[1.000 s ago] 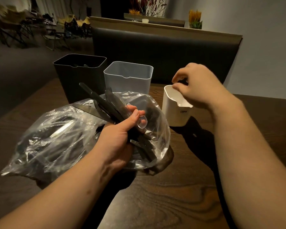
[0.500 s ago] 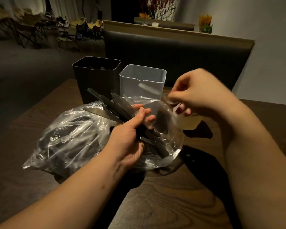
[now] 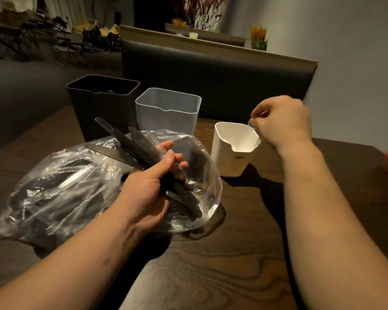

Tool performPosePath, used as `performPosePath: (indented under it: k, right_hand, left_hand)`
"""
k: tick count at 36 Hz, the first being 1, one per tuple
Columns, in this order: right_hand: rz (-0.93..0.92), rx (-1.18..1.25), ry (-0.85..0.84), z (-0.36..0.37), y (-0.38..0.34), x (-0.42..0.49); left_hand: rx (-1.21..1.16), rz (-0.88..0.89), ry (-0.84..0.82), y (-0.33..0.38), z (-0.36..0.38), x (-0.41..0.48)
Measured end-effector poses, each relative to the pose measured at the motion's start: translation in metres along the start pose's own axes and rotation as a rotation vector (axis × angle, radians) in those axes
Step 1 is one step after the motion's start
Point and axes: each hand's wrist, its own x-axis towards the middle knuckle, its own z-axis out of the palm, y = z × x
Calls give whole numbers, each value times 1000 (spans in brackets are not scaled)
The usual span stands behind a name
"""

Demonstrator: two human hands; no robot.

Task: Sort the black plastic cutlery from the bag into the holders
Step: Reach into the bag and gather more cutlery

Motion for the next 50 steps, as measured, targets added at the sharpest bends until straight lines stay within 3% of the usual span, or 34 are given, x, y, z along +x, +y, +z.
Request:
performPosePath:
  k: [5,10,15,20,24,29,43,50]
  right_hand:
    - [1,-161,-286,24,-7,1]
    - [-7,-240,-310,29,1,2]
    - [-210,9,-246,9,-25,-6]
    - [-436,248,-570,-11,-75,-29]
    - [-429,262,-744,-1,-93,-43]
    - [-390,278,-656,15,-97,-46]
    - [-390,454,-676,16,-81,-38]
    - [-329,625,-669,12,-79,-36]
  left_hand:
    - [11,-41,42,0,2,-1]
    - [-13,-106,49,1,1,0]
    - [-95,-116,53,-1,-1,4]
    - [-104,-108,50,0,-4,7]
    - [-152,-152,41,3,-4,5]
    - [-199,-173,28,4,-5,5]
    - [-233,-170,-13,1,-9,8]
    - [-259,-123,51,-1,-5,9]
